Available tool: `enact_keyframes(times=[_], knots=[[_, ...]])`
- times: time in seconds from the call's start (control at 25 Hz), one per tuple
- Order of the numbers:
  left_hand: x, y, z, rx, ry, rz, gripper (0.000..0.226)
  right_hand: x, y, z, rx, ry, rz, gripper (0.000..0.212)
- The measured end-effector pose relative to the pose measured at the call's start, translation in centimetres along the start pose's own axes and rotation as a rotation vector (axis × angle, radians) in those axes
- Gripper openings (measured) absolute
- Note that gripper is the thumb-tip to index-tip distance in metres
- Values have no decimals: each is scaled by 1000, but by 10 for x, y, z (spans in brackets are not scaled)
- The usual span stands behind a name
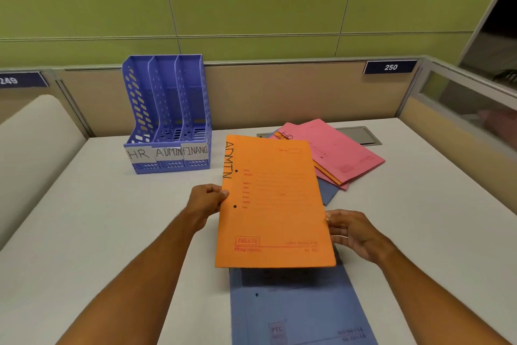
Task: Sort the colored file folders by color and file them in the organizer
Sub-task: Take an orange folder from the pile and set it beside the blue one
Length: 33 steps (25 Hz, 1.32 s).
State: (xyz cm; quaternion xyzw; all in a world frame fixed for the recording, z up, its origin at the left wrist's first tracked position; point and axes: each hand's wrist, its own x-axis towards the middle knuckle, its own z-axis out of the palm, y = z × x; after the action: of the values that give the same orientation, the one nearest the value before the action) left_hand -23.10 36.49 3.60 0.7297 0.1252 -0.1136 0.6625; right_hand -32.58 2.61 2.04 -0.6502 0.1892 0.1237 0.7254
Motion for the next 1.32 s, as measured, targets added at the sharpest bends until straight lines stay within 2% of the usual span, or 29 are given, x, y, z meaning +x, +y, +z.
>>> enact_keyframes(times=[0.16,0.28,0.36,0.52,0.72,0.96,1.32], knots=[[-24,-10,-28,-7,-10,-40,2,4,-11,36,-9,99,-109,18],[-45,-19,-45,-43,11,-59,18,6,-14,55,-31,53,-158,14],[-57,-28,-56,-56,74,-76,21,5,-15,66,-68,10,-146,12],[-77,-52,-81,-104,226,-72,2,5,0,90,-128,-59,-83,14],[-104,-79,-114,-45,349,-113,6,1,21,124,-147,-70,-4,11],[-111,-95,-171,4,366,-163,9,-7,39,173,-233,-93,32,9],[-101,-112,-240,115,319,-248,7,-7,76,250,-409,52,132,8]])
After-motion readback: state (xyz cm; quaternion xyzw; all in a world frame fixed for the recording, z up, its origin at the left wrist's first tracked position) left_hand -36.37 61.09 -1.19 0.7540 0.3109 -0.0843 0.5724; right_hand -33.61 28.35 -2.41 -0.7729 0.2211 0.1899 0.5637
